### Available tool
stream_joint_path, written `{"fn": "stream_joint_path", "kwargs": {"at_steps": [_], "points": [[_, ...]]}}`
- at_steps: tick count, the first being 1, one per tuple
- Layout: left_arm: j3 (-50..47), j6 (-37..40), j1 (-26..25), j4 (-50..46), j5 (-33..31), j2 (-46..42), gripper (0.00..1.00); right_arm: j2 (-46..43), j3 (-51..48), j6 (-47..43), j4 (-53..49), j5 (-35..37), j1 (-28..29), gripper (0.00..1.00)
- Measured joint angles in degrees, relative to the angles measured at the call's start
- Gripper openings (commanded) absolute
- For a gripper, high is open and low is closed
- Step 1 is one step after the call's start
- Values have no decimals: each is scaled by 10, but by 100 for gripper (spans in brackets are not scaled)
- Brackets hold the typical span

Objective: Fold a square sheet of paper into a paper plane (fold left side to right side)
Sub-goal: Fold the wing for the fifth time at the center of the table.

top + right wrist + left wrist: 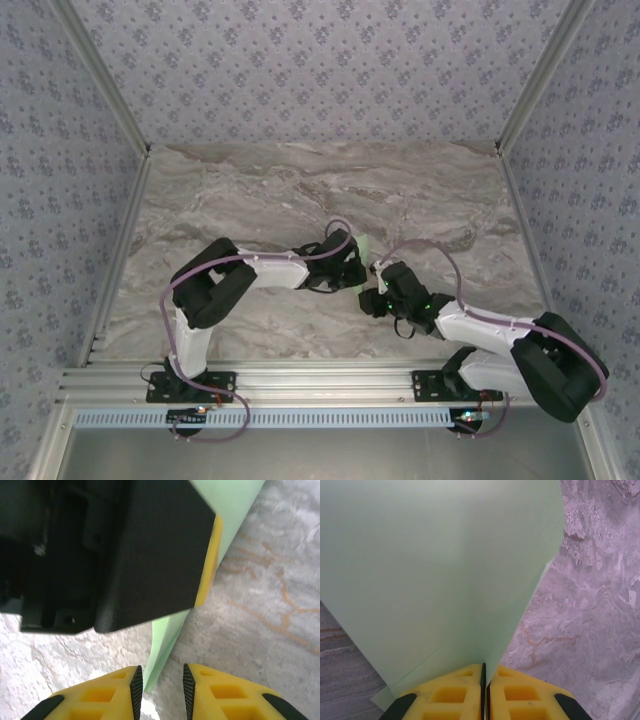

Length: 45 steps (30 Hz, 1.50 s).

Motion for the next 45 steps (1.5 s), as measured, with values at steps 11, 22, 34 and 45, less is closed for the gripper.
{"fn": "stream_joint_path", "kwargs": {"at_steps": [11, 22, 34, 45], "points": [[-15, -3, 5, 20, 5, 0, 10, -54, -21, -15, 10, -114, -170, 42], [-117, 9, 7, 129, 37, -43, 10, 121, 64, 46, 111, -322, -270, 50], [-174, -2, 15, 215, 55, -74, 10, 203, 101, 137, 215, -377, -271, 68], [-212, -21, 21, 265, 62, -74, 10, 272, 150, 194, 228, -389, -255, 74]]}}
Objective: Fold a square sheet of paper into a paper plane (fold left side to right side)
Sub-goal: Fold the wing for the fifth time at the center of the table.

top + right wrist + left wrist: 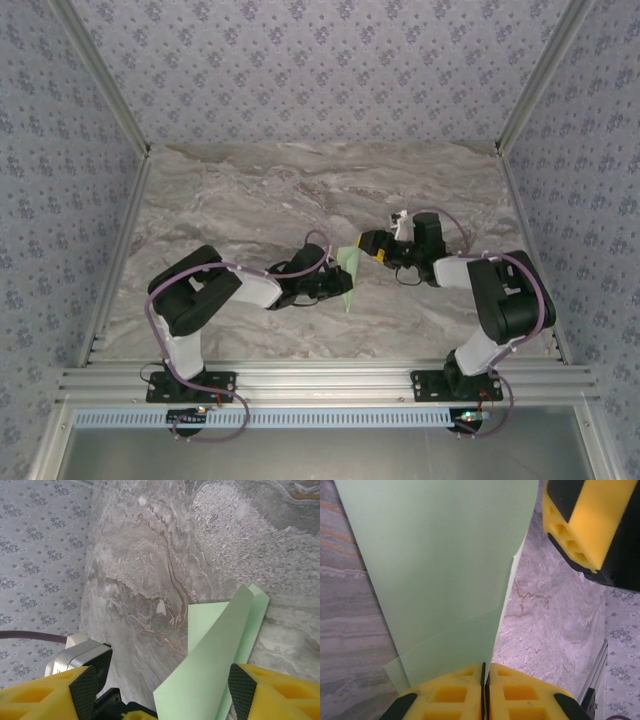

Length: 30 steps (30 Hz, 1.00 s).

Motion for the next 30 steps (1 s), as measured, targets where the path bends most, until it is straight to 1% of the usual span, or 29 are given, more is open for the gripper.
{"fn": "stream_joint_path", "kwargs": {"at_steps": [6, 13, 14, 17, 19, 27, 30], "points": [[-10, -8, 2, 18, 1, 0, 10, 32, 28, 9, -6, 1, 17, 74], [-13, -12, 3, 26, 2, 0, 9, 41, 37, 9, -35, 21, 23, 73], [-14, -12, 3, 26, 2, 0, 9, 41, 37, 9, -39, 25, 23, 72], [-16, -14, 3, 27, 2, 0, 9, 41, 39, 6, -56, 35, 23, 61], [-17, -14, 3, 30, 2, 0, 9, 45, 43, 3, -63, 36, 24, 57], [-17, -19, 7, 37, 2, 0, 8, 52, 47, -4, -79, 35, 35, 48], [-17, -19, 7, 38, 2, 0, 8, 52, 47, -9, -88, 37, 37, 47]]}}
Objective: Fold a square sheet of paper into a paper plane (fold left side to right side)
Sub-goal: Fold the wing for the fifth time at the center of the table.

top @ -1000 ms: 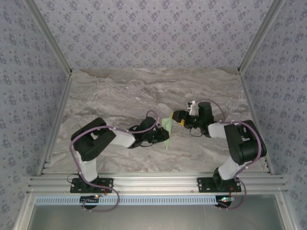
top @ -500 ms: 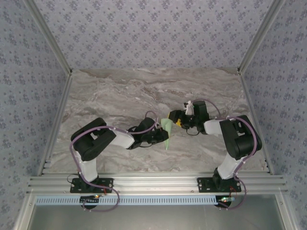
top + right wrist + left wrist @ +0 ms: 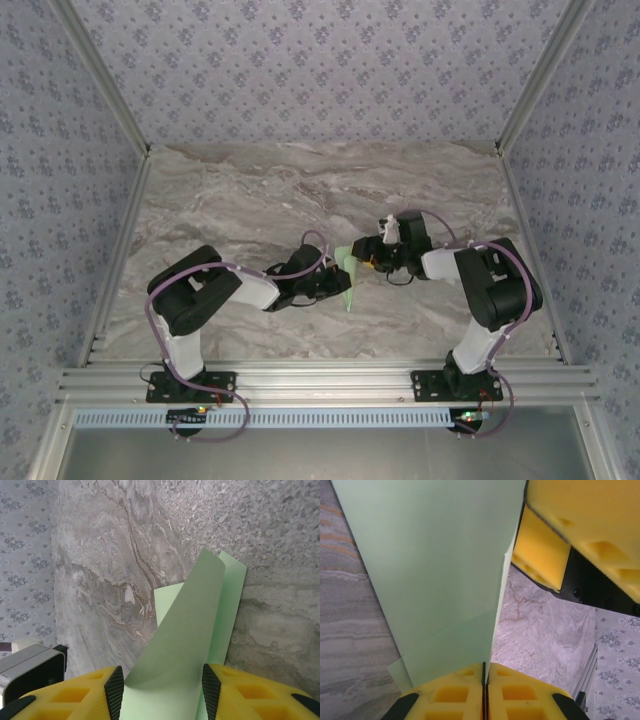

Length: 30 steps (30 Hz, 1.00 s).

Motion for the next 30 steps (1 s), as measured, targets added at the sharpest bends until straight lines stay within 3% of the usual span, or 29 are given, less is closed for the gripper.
{"fn": "stream_joint_path", "kwargs": {"at_steps": [22, 30], "points": [[0, -6, 1, 1, 0, 0, 8, 3, 19, -19, -49, 13, 19, 53], [0, -10, 1, 6, 0, 0, 10, 8, 40, -37, -93, 30, 27, 48]]}}
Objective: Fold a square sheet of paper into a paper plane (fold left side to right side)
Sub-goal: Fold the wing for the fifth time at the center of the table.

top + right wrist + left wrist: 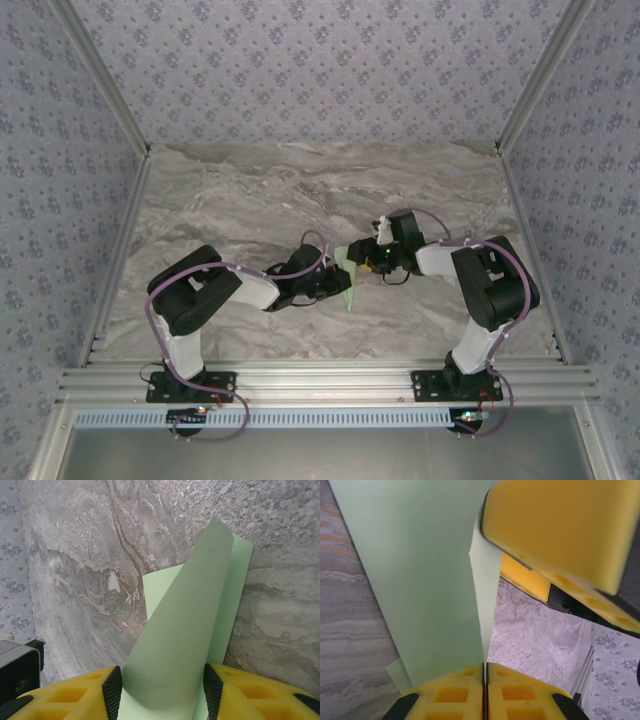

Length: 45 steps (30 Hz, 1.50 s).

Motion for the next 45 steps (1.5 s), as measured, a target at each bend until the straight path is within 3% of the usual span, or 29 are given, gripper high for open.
{"fn": "stream_joint_path", "kwargs": {"at_steps": [16, 21, 26, 35, 45], "points": [[-11, -4, 5, 7, 0, 0, 23, 18, 42, -8, -74, 17, 5, 43], [-25, -4, 12, 10, 2, -11, 33, 20, 46, -8, -79, 17, 5, 43], [-46, 5, 22, 8, 3, -44, 50, 20, 48, -8, -83, 17, 5, 43], [-77, -8, 65, 20, 9, -88, 49, 21, 51, -8, -88, 19, 7, 43], [-51, -62, 89, 106, 55, -3, 38, 21, 54, -24, -94, 20, 9, 43]]}}
